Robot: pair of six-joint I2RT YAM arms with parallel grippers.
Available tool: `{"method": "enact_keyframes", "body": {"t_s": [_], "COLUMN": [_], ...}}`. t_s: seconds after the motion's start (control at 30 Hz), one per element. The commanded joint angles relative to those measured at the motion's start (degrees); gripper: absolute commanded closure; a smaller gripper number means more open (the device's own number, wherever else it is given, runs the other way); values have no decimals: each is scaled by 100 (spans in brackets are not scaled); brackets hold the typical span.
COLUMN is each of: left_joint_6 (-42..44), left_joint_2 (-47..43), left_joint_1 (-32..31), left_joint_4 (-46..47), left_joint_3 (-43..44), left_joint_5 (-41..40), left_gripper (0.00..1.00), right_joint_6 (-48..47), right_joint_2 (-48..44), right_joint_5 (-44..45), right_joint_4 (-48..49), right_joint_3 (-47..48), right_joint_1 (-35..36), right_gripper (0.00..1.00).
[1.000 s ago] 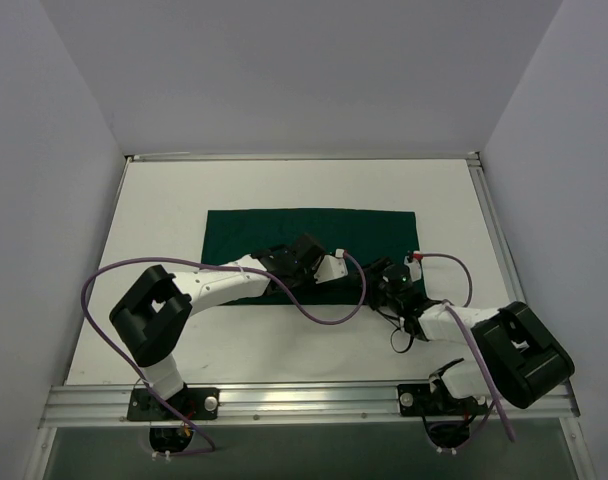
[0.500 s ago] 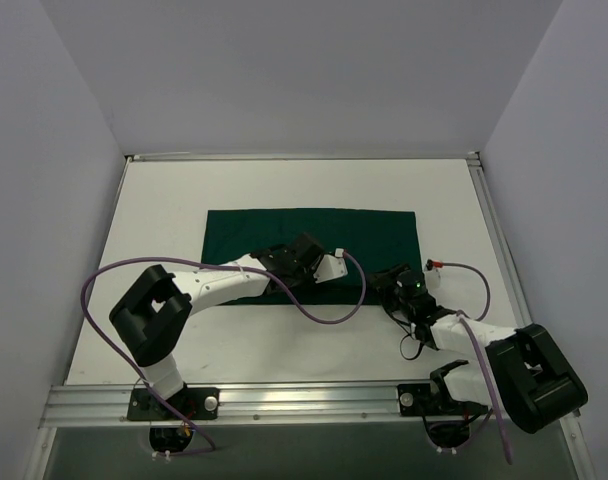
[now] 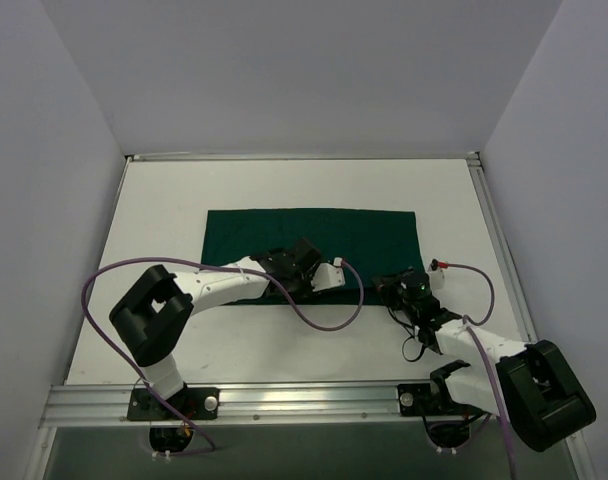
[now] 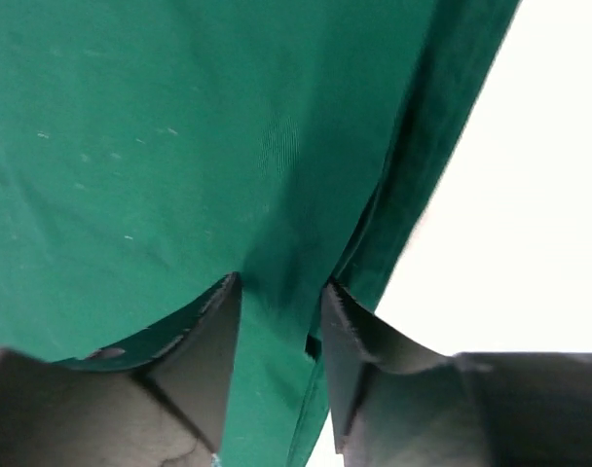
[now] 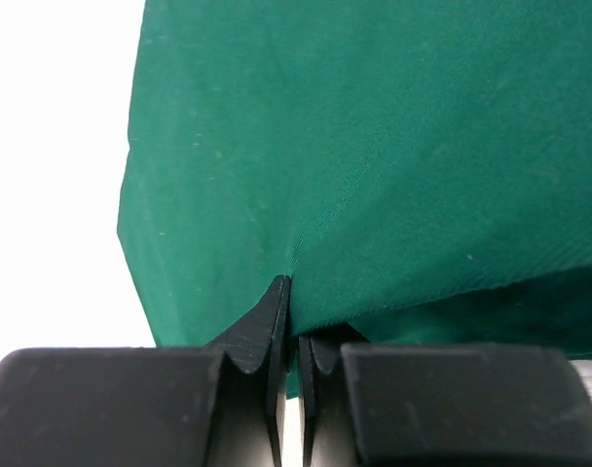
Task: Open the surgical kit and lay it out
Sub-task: Open the surgical kit at the center of the board.
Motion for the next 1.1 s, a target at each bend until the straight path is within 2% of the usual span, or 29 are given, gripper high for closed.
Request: {"method": "enact_keyframes", "body": {"t_s": [0.0,0.27,0.57,0.67,0.9,1.07], "left_joint_6": [119,84,-189,-233,-294,-391], "left_joint_2": [25,-160,-124,-291,-809,-722], "left_joint_1": [22,22,48,83,101,154], "left_joint_4": [-89,235,824,808,518,579], "left_joint_3": [-156,-428,-507,-586,-648,-464], "left_joint_5": [133,54,-544,-413,536,459], "left_gripper": [51,35,37,38,37,35], "right_joint_6": [45,-69,-139,-174,-236,-289], "right_joint_2": [-265,-565,-556,-582,-556,-556], "right_joint_5": [95,157,130,130,95,77], "right_joint_4": [-138,-472,-525,-578,-648,-666], "right_joint_3": [118,478,672,768,900,953], "right_joint_1": [35,62,62,70,62,61], "right_gripper": [100,100,100,100,100,100]}}
